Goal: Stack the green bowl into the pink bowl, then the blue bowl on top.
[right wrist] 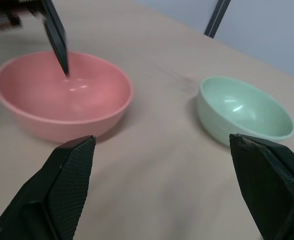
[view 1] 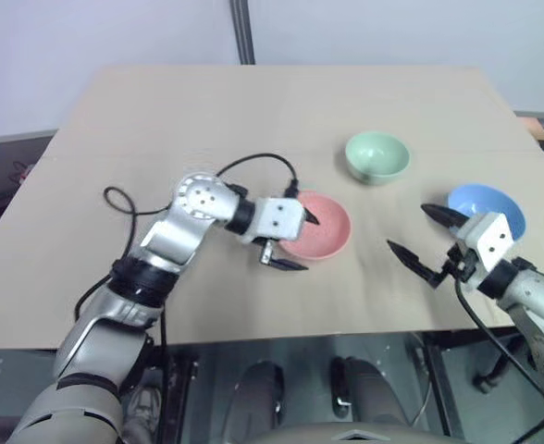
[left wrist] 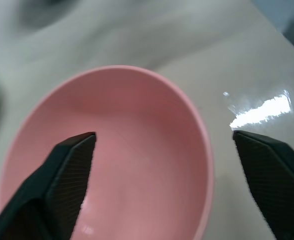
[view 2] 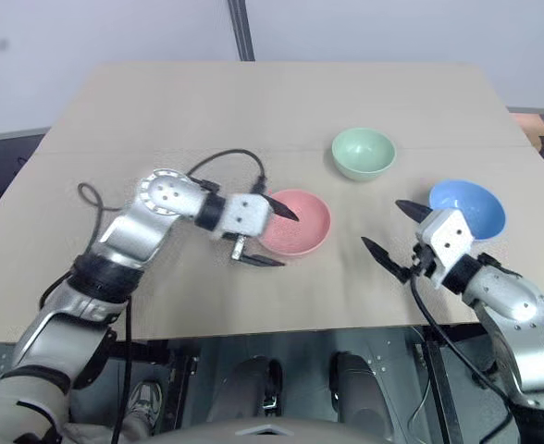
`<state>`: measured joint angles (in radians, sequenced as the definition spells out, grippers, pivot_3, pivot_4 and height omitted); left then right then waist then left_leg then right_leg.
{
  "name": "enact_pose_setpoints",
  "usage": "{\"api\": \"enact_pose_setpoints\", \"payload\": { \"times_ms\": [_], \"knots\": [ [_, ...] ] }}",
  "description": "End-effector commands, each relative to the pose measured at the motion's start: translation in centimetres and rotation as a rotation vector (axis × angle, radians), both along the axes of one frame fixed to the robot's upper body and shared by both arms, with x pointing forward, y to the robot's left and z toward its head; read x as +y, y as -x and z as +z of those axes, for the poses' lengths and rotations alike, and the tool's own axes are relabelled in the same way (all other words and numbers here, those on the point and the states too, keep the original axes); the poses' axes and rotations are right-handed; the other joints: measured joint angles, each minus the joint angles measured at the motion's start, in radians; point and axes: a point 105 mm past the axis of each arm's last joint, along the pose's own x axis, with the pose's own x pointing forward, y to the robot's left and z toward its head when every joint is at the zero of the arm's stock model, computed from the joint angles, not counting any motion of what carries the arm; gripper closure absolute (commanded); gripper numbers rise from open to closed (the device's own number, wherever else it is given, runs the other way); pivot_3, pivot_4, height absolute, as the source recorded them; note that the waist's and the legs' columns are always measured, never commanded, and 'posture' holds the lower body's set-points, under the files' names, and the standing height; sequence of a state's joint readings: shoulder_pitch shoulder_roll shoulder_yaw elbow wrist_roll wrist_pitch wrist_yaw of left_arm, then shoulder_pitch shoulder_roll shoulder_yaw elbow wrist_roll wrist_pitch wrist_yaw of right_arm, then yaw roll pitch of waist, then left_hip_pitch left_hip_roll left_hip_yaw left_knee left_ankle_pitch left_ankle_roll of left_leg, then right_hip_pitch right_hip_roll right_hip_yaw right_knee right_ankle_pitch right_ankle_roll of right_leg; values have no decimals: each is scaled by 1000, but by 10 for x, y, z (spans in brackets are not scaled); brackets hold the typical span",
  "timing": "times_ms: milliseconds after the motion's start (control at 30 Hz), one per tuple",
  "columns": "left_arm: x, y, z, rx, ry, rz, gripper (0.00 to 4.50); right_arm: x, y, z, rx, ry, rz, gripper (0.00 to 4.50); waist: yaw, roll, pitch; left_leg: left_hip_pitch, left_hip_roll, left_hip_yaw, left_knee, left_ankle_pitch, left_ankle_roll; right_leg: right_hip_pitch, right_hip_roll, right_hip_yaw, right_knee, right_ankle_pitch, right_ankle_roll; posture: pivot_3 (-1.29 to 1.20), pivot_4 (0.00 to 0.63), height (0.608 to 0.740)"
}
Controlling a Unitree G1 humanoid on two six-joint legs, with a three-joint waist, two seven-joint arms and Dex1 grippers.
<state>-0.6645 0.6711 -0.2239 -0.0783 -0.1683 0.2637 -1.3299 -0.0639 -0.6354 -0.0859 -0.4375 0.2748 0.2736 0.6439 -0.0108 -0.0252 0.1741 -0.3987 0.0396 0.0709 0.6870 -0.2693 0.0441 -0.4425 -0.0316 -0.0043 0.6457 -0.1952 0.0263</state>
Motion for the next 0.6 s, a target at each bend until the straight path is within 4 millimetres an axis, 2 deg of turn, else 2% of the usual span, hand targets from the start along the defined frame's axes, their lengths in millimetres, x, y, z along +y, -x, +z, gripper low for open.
{"api": "enact_pose_setpoints", "payload": {
  "times_ms": [33, 67, 200, 367, 533, 600],
  "knots": [
    [18, 17, 36, 98, 272, 75, 41, -5, -20, 0, -22, 123, -10, 0, -1, 0, 0, 0, 0, -1, 0, 0, 0, 0, 0, 0, 0, 0, 0, 0, 150, 740],
    [24, 24, 44, 134, 383, 68, 41, -5, -29, 0, -24, 142, -11, 0, -4, 1, 0, 0, 0, -1, 0, 0, 0, 0, 0, -1, 0, 0, 0, 0, 150, 740],
    [62, 33, 34, 114, 415, 260, 41, 2, -68, 2, -30, 233, 19, 0, -18, 0, 0, 1, 0, 1, -1, 0, 0, -1, 0, 1, 1, 0, 0, 0, 150, 740],
    [85, 45, 30, 100, 474, 356, 41, 19, -116, 5, -27, 283, 41, 0, -10, 0, 0, 1, 0, 1, -1, 0, 0, -1, 0, 0, 1, 2, -4, 0, 150, 740],
    [90, 57, 28, 103, 514, 388, 41, 30, -134, -3, 12, 337, 97, 0, 1, 0, 0, -1, 0, 0, -2, 0, -1, -1, -3, -1, 0, 2, -5, 0, 150, 740],
    [91, 59, 27, 81, 514, 412, 0, 32, -137, -6, 24, 369, 122, 535, 0, 0, 0, -2, 0, 0, -3, 1, -2, -1, -4, 0, -2, 3, -5, 0, 150, 740]
  ]
}}
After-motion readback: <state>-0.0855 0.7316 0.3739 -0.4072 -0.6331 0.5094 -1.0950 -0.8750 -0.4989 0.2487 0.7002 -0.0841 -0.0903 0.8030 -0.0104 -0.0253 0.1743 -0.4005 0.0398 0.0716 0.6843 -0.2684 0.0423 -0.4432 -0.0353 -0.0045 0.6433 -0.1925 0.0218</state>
